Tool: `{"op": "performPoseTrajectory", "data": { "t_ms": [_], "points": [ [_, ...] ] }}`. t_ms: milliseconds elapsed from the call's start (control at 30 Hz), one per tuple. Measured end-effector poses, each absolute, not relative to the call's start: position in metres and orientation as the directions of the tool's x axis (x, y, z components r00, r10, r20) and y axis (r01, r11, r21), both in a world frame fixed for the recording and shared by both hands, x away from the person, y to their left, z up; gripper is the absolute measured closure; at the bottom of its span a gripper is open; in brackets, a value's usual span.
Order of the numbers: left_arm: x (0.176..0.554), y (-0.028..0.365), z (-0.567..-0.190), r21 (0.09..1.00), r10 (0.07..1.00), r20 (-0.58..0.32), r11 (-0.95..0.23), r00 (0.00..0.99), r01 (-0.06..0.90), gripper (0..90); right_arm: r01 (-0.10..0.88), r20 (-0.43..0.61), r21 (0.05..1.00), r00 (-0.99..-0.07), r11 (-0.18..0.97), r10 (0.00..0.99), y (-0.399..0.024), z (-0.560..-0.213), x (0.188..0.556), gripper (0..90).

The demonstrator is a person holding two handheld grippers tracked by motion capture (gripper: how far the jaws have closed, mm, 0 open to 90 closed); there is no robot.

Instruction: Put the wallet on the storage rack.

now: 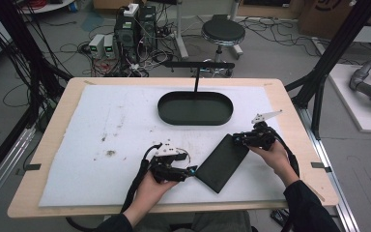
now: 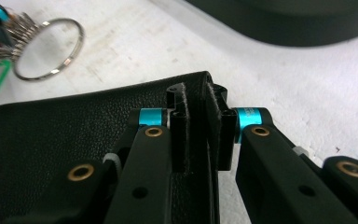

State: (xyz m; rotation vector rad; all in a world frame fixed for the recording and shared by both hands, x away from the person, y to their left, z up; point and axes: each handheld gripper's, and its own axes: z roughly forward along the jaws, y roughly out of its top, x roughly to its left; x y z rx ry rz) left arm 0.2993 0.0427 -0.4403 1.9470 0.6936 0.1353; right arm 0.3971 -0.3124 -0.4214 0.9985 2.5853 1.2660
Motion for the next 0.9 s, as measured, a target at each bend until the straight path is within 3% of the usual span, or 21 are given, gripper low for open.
{"op": "performPoseTrajectory", "data": {
  "t_ms": [700,800,900],
  "points": [
    [0.306,0.018,-0.455,0.759,0.459,-0.289,-0.425,0.84,0.493,38.3,0.325,0.073,0.857,-0.845,0.4,0.53,-0.322,-0.396,0.366,83.8],
    [0.308,0.018,-0.456,0.753,0.426,-0.322,-0.425,0.845,0.502,50.8,0.312,0.058,0.859,-0.847,0.406,0.528,-0.321,-0.395,0.364,83.8],
    [0.307,0.016,-0.456,0.753,0.4,-0.329,-0.436,0.855,0.493,56.8,0.31,0.057,0.86,-0.848,0.406,0.527,-0.322,-0.395,0.364,83.7]
  ]
}}
